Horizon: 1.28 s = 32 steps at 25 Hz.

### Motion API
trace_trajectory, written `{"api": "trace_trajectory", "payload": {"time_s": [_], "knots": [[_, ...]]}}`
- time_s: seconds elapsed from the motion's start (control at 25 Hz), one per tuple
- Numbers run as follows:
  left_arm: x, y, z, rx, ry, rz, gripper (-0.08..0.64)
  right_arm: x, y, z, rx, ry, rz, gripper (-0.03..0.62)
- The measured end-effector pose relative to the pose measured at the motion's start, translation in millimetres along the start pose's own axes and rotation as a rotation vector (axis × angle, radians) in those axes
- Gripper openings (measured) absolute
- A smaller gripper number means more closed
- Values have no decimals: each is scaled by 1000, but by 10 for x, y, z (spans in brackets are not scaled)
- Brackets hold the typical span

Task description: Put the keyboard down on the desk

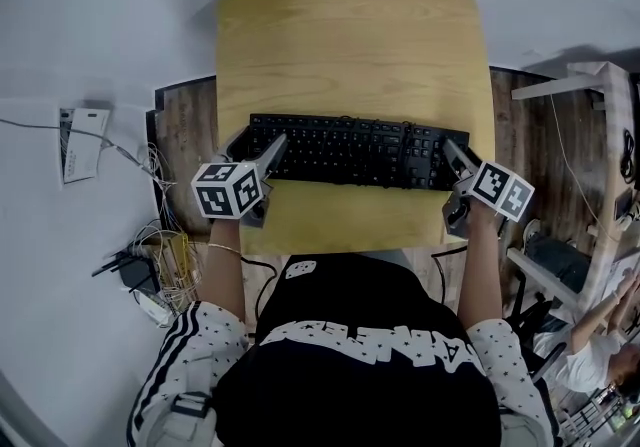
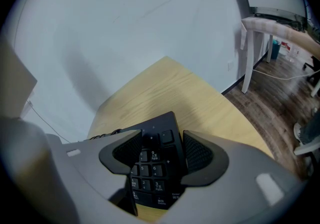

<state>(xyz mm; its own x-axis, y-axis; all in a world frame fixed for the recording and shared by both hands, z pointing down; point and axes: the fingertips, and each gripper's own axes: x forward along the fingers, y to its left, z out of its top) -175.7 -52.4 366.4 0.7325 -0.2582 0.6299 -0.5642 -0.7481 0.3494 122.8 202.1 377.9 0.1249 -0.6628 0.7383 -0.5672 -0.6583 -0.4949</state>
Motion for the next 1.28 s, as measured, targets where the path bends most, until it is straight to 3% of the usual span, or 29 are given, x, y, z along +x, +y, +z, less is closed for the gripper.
{"api": "trace_trajectory", "payload": {"time_s": [0.32, 0.52, 0.8, 1.0, 1.08, 1.2, 1.28], "knots": [[-19, 1, 12, 16, -8, -8, 304, -25, 46, 10, 20, 6, 46, 278], [-30, -6, 40, 55, -38, -18, 308, -39, 63, 16, 1, -14, 29, 288], [-138, 87, 92, 17, -88, -3, 318, -85, 52, 18, 0, -30, 19, 293], [-208, -29, 130, 78, -91, -25, 318, -100, 60, 17, -22, -25, 11, 305], [-266, -138, 198, 108, -111, -45, 318, -124, 42, 15, -78, -36, -10, 301], [-341, -280, 276, 123, -142, -67, 318, -191, 26, 31, -240, -39, -59, 290], [-380, -357, 302, 128, -151, -81, 318, -244, 60, 67, -285, -53, -61, 290]]}}
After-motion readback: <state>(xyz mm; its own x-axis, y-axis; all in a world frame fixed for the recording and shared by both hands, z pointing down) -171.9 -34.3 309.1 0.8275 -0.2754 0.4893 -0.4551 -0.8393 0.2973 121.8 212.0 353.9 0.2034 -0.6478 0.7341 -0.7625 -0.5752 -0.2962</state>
